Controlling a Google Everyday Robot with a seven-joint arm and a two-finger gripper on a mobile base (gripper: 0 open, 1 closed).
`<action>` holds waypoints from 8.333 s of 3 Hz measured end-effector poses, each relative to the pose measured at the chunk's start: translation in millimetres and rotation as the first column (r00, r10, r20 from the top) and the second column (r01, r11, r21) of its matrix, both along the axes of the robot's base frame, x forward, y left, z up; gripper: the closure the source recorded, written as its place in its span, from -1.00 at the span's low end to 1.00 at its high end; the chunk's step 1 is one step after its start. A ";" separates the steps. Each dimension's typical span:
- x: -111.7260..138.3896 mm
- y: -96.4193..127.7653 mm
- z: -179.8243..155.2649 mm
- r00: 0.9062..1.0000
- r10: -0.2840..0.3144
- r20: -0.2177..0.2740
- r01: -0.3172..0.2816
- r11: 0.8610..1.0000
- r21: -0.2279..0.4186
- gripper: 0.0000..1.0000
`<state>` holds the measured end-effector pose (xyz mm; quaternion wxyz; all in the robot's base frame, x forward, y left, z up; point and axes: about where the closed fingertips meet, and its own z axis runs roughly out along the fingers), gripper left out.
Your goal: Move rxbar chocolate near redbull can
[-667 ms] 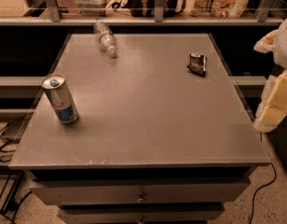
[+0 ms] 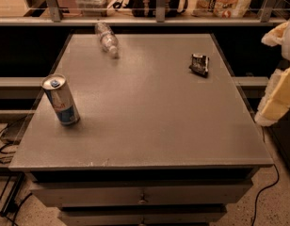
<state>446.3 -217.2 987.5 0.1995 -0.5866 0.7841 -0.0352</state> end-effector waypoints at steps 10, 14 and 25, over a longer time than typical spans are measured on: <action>242.9 55.6 -102.4 0.998 -0.060 -0.009 0.058 0.904 0.423 -1.00; 302.3 24.7 -164.4 0.978 -0.205 -0.042 0.203 0.879 0.432 -0.65; 215.5 196.4 -88.4 0.978 0.208 0.003 -0.198 0.925 0.326 1.00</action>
Offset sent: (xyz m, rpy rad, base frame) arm 0.0987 -0.0121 0.0228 0.1754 -0.2451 -0.1182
